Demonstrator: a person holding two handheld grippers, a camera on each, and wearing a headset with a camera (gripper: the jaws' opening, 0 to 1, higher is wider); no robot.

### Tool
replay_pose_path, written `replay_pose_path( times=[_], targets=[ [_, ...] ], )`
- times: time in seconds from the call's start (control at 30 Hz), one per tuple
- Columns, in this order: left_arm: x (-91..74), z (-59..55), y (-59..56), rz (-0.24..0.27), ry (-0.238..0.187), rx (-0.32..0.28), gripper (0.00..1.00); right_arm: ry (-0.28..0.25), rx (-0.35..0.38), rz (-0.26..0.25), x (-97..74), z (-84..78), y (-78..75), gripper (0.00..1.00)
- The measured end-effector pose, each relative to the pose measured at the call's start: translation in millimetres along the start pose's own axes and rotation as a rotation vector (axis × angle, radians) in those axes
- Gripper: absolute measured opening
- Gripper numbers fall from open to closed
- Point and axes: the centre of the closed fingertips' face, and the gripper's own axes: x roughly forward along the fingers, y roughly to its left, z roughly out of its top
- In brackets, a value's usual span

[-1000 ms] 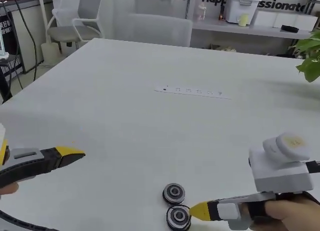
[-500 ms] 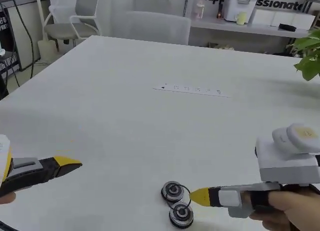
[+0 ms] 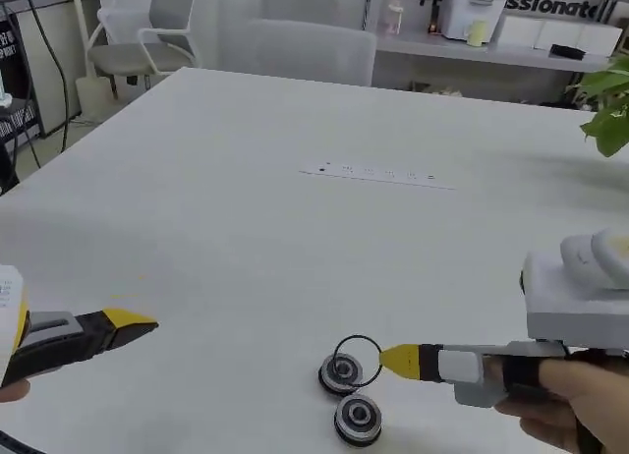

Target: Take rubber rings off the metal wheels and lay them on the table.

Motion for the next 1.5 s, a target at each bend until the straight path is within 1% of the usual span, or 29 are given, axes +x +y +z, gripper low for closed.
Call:
replay_pose_path(
  times=[0.13,0.33,0.4,0.47,0.67,0.87,1.07,1.27,1.5],
  targets=[
    [-0.1,0.6,0.0,0.000,-0.003,-0.004,0.96,-0.029,0.012,0.007,-1.6,6.6,2.7,0.00],
    [0.3,-0.7,-1.2,-0.004,0.003,-0.001,0.96,-0.063,0.035,0.029,-2.3,13.9,9.5,0.00],
    [-0.3,1.1,-0.3,-0.001,-0.009,-0.008,0.96,-0.069,0.038,0.037,-1.8,15.9,13.3,0.00],
    [-1.1,3.3,0.8,0.004,-0.023,-0.017,0.96,-0.069,0.036,0.045,-0.4,16.4,17.8,0.00],
    [-1.3,5.5,1.4,0.004,-0.040,-0.034,0.95,-0.070,0.027,0.062,2.3,17.5,24.1,0.00],
    [-0.7,4.9,-0.2,-0.003,-0.034,-0.033,0.95,-0.081,0.020,0.075,5.0,21.1,29.9,0.00],
    [-0.3,4.5,-0.2,-0.003,-0.030,-0.031,0.94,-0.079,0.009,0.083,9.1,20.9,35.9,0.00],
    [-0.2,5.4,0.5,0.000,-0.035,-0.036,0.94,-0.058,-0.010,0.095,14.3,17.4,41.1,0.00],
    [-0.2,5.2,0.4,0.000,-0.035,-0.035,0.94,-0.042,-0.026,0.100,17.1,14.4,42.4,0.00]
  ],
)
